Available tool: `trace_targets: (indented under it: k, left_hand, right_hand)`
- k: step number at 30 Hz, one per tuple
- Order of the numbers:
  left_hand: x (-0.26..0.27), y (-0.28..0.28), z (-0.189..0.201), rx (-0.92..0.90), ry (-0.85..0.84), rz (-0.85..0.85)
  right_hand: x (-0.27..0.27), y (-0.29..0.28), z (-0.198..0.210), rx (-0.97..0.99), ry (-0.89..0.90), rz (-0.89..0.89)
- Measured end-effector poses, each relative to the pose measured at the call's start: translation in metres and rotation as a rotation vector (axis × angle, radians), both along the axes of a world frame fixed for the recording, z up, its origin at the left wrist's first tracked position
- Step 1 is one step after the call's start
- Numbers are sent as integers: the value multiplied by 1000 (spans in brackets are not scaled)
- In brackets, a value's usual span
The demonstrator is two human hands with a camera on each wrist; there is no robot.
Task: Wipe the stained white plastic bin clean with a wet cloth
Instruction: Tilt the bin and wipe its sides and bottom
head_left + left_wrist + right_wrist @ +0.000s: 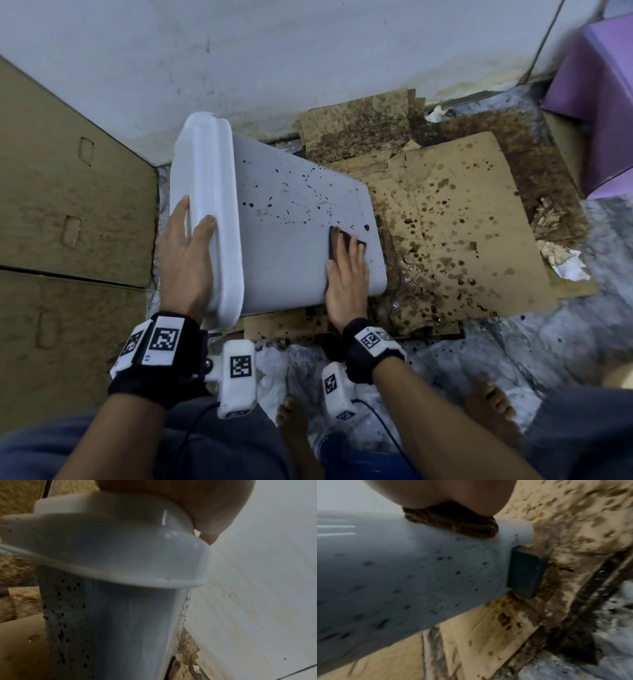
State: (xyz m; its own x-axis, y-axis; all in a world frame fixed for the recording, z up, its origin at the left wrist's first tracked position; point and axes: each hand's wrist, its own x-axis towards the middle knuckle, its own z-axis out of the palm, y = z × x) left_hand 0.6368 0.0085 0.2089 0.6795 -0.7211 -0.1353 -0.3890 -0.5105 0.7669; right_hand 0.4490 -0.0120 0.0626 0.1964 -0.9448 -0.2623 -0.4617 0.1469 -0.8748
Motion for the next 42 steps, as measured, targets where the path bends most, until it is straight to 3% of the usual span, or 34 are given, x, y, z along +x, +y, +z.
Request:
trace_targets:
  k: [7, 12, 20, 23, 27, 33, 37, 42]
  left_hand:
    - [-4, 0, 2, 4, -27, -4]
    - [-9, 1, 4, 14, -29, -1]
    - [7, 6, -3, 15, -16, -10]
    - [7, 5, -4, 27, -25, -11]
    - [4, 5, -2, 34, -26, 3]
    - [3, 6, -2, 40, -13, 27]
    - [6, 4, -5, 19, 7, 31]
    - [10, 4, -7, 23, 20, 31]
  right_hand:
    - [41, 50, 71, -296, -117, 194]
    - [53, 53, 82, -326, -124, 188]
    - [18, 16, 17, -177, 42, 102]
    - [-2, 1, -8, -79, 21, 40]
    - [-1, -4, -8, -5, 26, -13]
    - [19, 18, 14, -225, -18, 120]
    - [6, 8, -4, -230, -11, 109]
    - [-26, -20, -45, -69, 39, 1]
